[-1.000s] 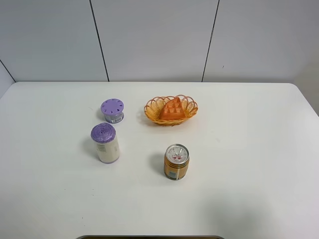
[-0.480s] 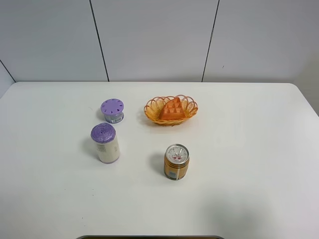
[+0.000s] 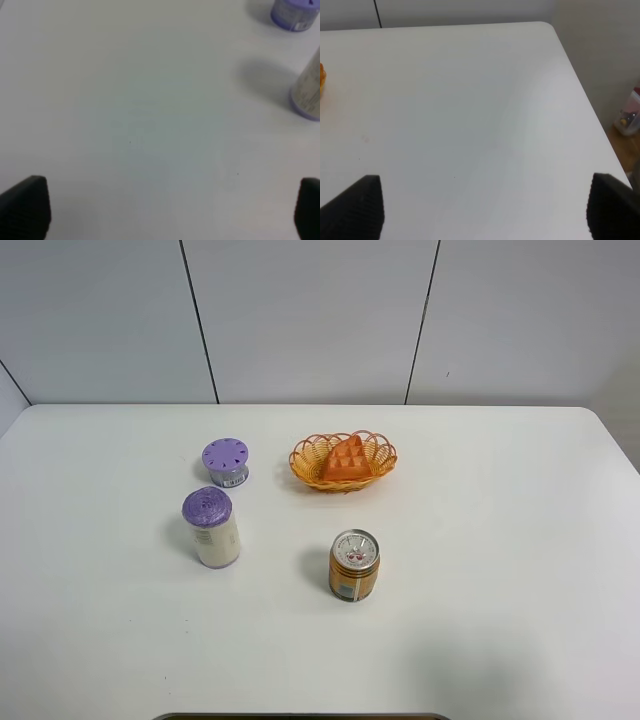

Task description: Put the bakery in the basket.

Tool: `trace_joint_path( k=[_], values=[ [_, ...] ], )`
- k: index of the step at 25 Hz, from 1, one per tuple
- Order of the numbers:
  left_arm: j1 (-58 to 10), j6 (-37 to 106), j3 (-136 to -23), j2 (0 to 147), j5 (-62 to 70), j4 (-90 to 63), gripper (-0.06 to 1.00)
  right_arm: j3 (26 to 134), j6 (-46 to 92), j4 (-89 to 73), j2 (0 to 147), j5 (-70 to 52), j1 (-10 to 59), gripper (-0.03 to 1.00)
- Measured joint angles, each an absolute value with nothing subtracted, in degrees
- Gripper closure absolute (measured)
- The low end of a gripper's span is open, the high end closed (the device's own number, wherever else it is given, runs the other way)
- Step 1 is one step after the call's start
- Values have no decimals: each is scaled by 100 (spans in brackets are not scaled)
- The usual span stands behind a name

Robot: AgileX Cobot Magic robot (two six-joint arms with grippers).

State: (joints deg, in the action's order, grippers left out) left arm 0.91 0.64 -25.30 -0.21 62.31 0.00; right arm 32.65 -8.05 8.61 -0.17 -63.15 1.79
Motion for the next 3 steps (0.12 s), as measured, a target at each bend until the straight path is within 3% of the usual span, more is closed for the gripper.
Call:
trace_joint_path(
  k=[3],
  values=[
    [91,64,-2530,-21,6231,0,-5,3265,-805,861,-17,-6315,179,17]
  ],
)
